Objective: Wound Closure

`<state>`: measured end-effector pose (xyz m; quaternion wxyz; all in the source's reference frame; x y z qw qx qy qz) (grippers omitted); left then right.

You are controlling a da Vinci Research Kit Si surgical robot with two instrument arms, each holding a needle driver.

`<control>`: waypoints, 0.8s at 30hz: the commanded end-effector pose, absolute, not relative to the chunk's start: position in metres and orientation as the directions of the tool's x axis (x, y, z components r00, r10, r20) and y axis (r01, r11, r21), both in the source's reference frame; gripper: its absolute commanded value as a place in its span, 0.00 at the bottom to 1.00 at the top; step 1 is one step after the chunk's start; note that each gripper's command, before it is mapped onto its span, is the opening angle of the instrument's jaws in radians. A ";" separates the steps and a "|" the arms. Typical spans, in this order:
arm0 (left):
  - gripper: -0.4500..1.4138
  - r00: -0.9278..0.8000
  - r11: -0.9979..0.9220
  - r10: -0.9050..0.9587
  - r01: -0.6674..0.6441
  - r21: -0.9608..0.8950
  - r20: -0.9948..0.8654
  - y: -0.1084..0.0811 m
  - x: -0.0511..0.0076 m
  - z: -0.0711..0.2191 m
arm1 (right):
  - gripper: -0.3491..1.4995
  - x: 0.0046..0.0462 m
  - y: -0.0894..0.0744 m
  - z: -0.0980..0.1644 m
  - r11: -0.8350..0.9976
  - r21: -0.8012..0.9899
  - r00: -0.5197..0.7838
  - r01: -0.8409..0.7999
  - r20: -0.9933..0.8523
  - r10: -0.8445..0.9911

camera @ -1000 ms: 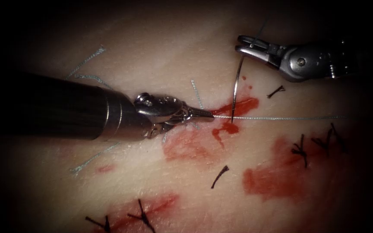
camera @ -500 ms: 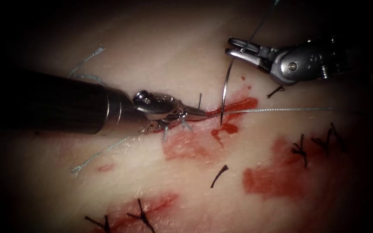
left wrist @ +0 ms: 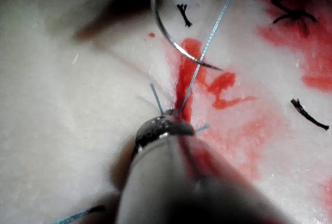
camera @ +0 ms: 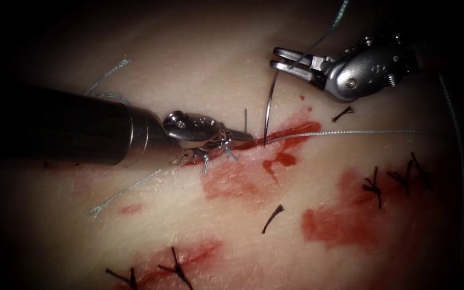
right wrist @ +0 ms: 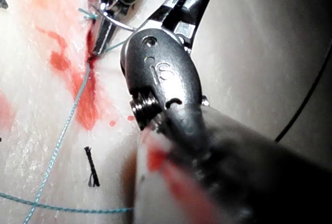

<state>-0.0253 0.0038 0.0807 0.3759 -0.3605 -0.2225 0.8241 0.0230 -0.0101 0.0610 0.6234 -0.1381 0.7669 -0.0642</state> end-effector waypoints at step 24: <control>0.00 -0.487 -0.664 0.745 -0.480 -0.573 -0.455 0.004 -0.0254 0.082 | 0.00 0.0257 -0.011 0.067 0.933 -0.359 -0.165 -0.024 -0.919 -0.358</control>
